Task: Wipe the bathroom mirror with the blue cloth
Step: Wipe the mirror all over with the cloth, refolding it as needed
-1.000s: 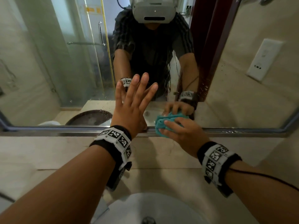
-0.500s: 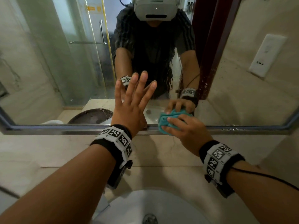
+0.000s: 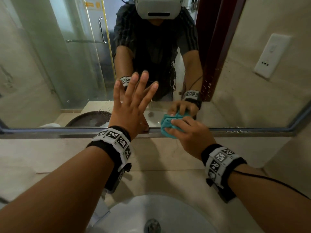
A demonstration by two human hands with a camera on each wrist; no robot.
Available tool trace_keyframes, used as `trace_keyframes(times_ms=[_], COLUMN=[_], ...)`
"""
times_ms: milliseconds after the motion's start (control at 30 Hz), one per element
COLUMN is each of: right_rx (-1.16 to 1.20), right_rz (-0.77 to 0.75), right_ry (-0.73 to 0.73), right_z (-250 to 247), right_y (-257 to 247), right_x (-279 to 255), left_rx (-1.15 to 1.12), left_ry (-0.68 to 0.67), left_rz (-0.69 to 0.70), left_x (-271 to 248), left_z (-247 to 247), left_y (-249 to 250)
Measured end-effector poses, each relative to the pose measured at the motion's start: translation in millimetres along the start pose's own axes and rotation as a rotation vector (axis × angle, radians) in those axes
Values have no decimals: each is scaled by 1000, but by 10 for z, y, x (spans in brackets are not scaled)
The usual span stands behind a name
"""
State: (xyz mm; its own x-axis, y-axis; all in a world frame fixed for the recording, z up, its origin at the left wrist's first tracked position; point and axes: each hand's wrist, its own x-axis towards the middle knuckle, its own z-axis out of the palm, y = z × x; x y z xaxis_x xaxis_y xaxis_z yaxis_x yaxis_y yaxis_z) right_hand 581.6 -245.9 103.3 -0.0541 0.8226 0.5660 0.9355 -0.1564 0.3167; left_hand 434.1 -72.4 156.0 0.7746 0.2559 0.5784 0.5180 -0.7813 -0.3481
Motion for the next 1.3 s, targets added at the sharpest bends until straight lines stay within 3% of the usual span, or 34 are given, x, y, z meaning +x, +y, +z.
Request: trace_keyframes(times_ms=[200, 300, 367, 467, 533, 600, 667, 733, 800, 867, 933, 1000, 1033, 1133, 1167, 1233, 1300], right_rx=[46, -9, -50, -17, 13, -61, -120, -95, -75, -47, -12, 15, 12, -127, -129, -150, -159], right_rz=[72, -4, 12, 219, 278, 137, -52, -78, -32, 98, 236, 278, 229, -91, -135, -159, -41], right_ry=[-50, -21, 76, 344, 456, 348, 55, -89, 58, 327, 485, 480, 415, 52, -56, -16, 247], right_z=[-119, -255, -499, -823, -739, -395, -59, -58, -299, -647, -760, -597, -427, -49, -50, -226, -520], right_y=[190, 164, 260, 472, 467, 353, 241, 254, 316, 427, 560, 487, 404, 217, 242, 345, 448], right_x=[-200, 28, 234, 510, 499, 258, -69, -145, 70, 405, 623, 593, 473, -24, -91, 18, 312], left_rx=[37, 11, 9, 4, 12, 2, -10, -4, 0, 4, 33, 48, 39, -8, -13, -9, 15], left_ry=[40, 105, 109, 92, 90, 97, 87, 76, 74, 76, 67, 73, 82, 107, 104, 95, 87], left_rz=[-58, 23, 46, 8, -4, -6, 3, -3, -11, -11, -10, -8, -6, -6, -9, -10, -17], left_x=[-76, -55, 37, 178, 205, 212, 215, 216, 215, 214, 215, 216, 221, 225, 224, 224, 222], left_z=[-111, -216, -253, -221, -151, -90, -88, -96, -102, -97, -99, -94, -85, -72, -74, -85, -82], left_y=[178, 323, 399, 435, 415, 395, 386, 383, 391, 393, 394, 398, 397, 392, 390, 394, 390])
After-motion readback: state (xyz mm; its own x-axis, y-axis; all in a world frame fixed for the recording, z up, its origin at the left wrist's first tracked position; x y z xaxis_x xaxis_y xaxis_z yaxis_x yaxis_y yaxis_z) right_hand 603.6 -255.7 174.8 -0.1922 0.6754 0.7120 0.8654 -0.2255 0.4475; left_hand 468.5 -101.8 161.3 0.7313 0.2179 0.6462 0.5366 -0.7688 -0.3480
